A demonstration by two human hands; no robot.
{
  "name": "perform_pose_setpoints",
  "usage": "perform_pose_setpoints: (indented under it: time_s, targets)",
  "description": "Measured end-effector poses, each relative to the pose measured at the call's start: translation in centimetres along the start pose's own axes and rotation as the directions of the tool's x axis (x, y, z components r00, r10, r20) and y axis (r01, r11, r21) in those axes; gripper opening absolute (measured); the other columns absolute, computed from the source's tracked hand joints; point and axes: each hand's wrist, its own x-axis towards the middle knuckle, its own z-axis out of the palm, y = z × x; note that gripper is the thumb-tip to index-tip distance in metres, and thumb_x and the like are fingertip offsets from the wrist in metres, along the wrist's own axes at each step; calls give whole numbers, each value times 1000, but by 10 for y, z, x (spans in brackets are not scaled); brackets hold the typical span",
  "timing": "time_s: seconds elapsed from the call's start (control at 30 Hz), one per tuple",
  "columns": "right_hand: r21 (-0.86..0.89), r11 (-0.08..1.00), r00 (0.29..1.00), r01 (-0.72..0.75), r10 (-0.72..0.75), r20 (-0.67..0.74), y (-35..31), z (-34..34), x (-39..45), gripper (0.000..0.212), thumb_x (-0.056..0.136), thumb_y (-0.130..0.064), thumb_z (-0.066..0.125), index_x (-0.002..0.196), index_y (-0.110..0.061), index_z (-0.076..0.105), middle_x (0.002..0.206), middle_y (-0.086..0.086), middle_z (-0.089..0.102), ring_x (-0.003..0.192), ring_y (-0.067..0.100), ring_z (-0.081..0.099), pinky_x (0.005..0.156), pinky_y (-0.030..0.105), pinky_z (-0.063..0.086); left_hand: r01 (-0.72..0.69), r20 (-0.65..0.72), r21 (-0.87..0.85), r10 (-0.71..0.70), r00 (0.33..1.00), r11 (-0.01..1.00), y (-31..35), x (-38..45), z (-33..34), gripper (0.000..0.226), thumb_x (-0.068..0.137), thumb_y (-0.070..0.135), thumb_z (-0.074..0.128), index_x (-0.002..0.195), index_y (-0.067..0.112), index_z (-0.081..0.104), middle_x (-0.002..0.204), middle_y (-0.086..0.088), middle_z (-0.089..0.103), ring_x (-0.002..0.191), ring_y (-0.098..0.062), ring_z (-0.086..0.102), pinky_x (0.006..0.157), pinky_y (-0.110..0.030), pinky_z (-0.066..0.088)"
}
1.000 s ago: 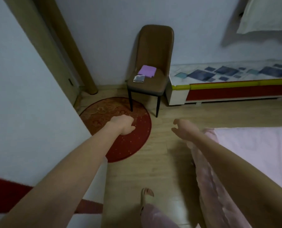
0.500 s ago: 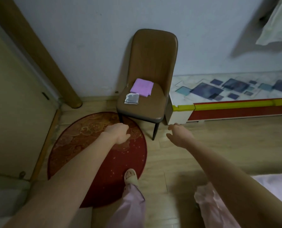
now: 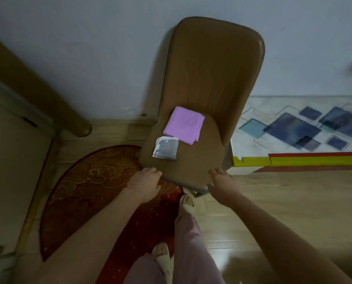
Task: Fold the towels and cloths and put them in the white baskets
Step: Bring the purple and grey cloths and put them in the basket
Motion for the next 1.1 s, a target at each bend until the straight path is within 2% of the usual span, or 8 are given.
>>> perform_pose_setpoints:
  time_s: [0.27, 0.4, 0.57, 0.73, 0.83, 0.97, 1.03, 1.1]
  targets:
    - [-67, 984, 985, 168, -164, 61, 5, -20, 204, 54, 95, -19, 48, 145, -14, 29, 149, 7, 31, 132, 28, 37, 94, 36, 41, 64, -4, -170, -65, 998, 983, -41, 161, 12, 36, 98, 26, 46, 132, 13, 50, 130, -7, 53, 120, -22, 47, 97, -33, 42]
    - [-95, 969, 966, 229, -214, 145, 3, -4, 290, 64, 96, -14, 47, 152, -12, 17, 160, 9, 13, 146, 27, 17, 107, 40, 35, 98, -20, -242, -106, 994, 965, -54, 229, 31, 35, 93, 17, 49, 128, 11, 50, 124, -8, 53, 114, -25, 50, 90, -39, 47]
    - [-136, 924, 927, 358, -335, 169, -5, 31, 369, 75, 92, -12, 55, 153, -3, 12, 158, 21, 13, 147, 33, 16, 113, 42, 27, 68, 0, -111, -68, 998, 991, -68, 283, 65, 45, 90, 14, 55, 133, 16, 42, 146, -7, 34, 121, -24, 48, 88, -34, 45]
    - [-292, 894, 940, 340, -322, 109, -6, 60, 407, 75, 92, -18, 55, 153, -2, 14, 158, 24, 11, 146, 37, 17, 115, 47, 17, 79, 20, 35, -80, 997, 996, -75, 311, 88, 67, 83, 19, 67, 139, 12, 31, 147, -12, 28, 134, -29, 35, 97, -35, 41]
    - [-353, 878, 943, 323, -328, 47, -10, 81, 412, 73, 82, -19, 65, 145, 2, 35, 147, 31, 35, 133, 44, 40, 104, 57, 35, 68, 3, 100, -68, 998, 993, -78, 320, 102, 74, 77, 23, 73, 138, 10, 32, 141, -14, 32, 131, -30, 35, 100, -38, 39]
    - [-428, 840, 931, 332, -364, 8, -11, 80, 423, 56, 75, -18, 35, 123, 1, 58, 117, 29, 60, 99, 42, 63, 75, 47, 54, 19, -71, 115, -10, 997, 993, -85, 327, 113, 59, 74, 22, 71, 127, 9, 48, 131, -15, 46, 119, -31, 47, 91, -40, 43]
    - [-466, 827, 916, 316, -394, -77, -12, 79, 426, 53, 74, -13, 31, 117, -2, 61, 112, 26, 62, 90, 39, 63, 66, 40, 53, 14, -126, 57, -7, 992, 998, -86, 328, 113, 45, 74, 19, 71, 116, 9, 58, 120, -13, 56, 111, -30, 55, 83, -40, 47]
    - [-424, 848, 923, 318, -379, -67, -12, 73, 427, 55, 79, -5, 28, 129, 0, 52, 126, 29, 53, 102, 43, 56, 69, 46, 50, 41, -158, -99, -56, 986, 994, -87, 330, 107, 31, 84, 16, 61, 115, 10, 58, 119, -11, 59, 111, -28, 56, 83, -38, 45]
